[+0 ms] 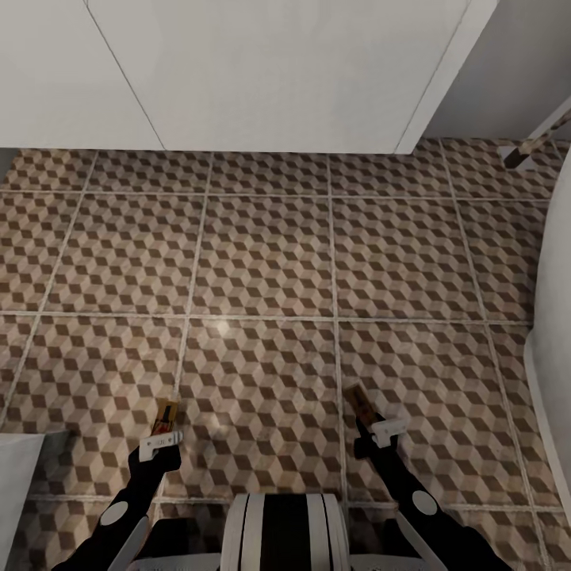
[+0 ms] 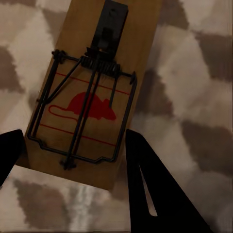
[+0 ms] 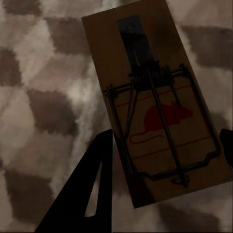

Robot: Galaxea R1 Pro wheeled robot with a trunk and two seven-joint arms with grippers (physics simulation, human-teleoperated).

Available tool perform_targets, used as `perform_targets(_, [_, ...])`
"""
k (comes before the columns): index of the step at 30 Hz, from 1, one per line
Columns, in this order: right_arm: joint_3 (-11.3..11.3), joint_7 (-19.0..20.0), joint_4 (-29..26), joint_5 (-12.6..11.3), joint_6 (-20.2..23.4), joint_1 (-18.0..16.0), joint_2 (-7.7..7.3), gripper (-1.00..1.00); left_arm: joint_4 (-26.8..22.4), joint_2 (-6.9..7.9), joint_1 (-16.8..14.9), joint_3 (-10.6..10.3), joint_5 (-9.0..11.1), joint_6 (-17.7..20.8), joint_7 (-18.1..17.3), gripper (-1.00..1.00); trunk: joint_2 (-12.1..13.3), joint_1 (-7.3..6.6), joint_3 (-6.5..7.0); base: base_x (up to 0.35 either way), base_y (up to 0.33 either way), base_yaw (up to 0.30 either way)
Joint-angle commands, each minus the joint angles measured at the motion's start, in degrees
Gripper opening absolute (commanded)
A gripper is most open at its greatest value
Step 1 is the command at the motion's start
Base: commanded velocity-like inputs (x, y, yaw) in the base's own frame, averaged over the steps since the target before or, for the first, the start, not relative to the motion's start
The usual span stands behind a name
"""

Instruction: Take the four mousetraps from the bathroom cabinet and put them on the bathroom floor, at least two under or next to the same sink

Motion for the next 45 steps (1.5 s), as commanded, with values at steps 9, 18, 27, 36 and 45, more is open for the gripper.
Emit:
perform_targets(9, [0.45,-0.3,0.07,-0.57,-0.29,-0.06,-0.06,-1.0,-0.01,0.09,0.0,-0.35,0.4,-0.28,0.68,-1.0,-0.13,0.22,-2.03,0.0,0.0,0.0])
perform_targets(18, [0.45,-0.3,0.08,-0.61,-0.29,-0.06,-0.06,-1.0,0.01,0.09,-0.04,-0.35,0.4,-0.28,0.68,-1.0,-0.25,0.45,-4.02,0.0,0.0,0.0])
perform_targets(27, [0.49,-0.3,0.08,-0.56,-0.28,-0.06,-0.06,-1.0,0.04,0.09,-0.04,-0.35,0.4,-0.28,0.68,-1.0,-0.28,0.51,-4.46,0.0,0.0,0.0])
perform_targets(36, [0.43,-0.24,0.02,-0.71,-0.39,-0.06,-0.12,-1.0,-0.4,0.09,-0.03,-0.35,0.4,-0.21,0.68,-1.0,-0.28,0.51,-4.46,0.0,0.0,0.0])
perform_targets(45, [0.49,-0.21,0.0,-0.74,-0.46,-0.06,-0.09,-1.0,0.52,0.09,-0.04,-0.35,0.4,-0.2,0.75,-1.0,-0.28,0.51,-4.46,0.0,0.0,0.0])
